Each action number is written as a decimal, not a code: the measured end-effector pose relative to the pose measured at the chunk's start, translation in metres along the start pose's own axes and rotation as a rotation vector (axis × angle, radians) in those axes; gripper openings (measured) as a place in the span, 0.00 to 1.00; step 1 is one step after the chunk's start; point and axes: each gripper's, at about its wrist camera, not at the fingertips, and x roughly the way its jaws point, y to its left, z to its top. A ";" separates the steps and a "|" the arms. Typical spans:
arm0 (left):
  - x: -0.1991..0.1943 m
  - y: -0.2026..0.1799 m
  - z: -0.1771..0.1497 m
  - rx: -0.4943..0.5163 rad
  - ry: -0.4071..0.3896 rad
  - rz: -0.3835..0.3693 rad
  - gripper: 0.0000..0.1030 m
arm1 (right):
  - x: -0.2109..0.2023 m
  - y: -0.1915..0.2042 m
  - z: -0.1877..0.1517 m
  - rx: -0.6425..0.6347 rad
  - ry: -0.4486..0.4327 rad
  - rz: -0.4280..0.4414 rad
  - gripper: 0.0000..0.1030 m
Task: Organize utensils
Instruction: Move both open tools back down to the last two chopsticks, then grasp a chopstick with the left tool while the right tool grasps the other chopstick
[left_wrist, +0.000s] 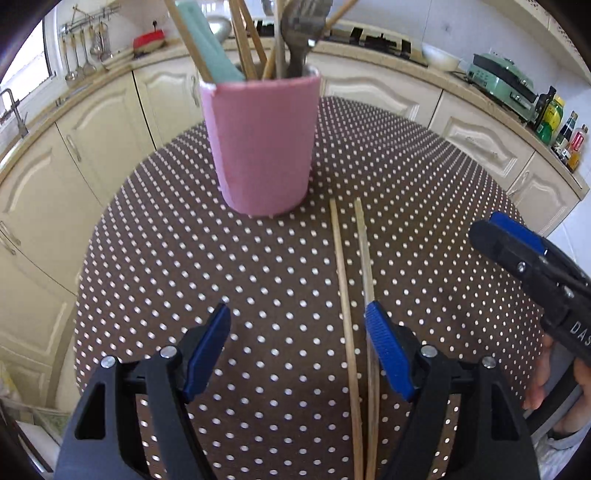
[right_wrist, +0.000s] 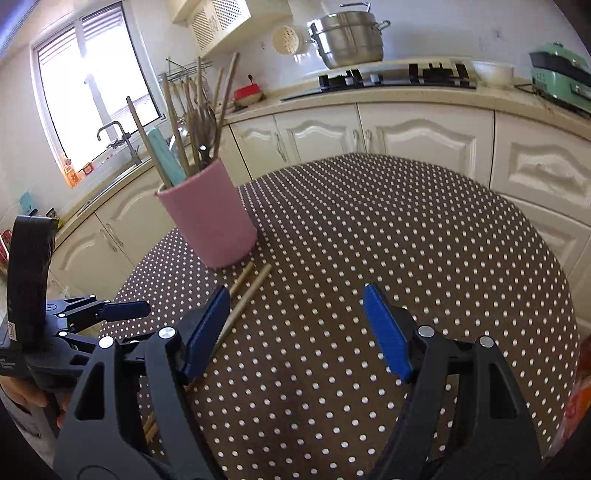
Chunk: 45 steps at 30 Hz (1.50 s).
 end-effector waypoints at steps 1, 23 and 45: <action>0.003 -0.001 -0.001 0.000 0.008 -0.003 0.72 | 0.000 -0.001 -0.002 0.003 0.003 0.002 0.72; 0.033 -0.014 0.021 0.027 0.071 -0.011 0.69 | 0.005 -0.015 -0.003 0.070 0.040 0.023 0.72; 0.012 0.027 -0.003 -0.142 0.067 -0.055 0.05 | 0.035 0.043 -0.003 -0.059 0.217 -0.006 0.72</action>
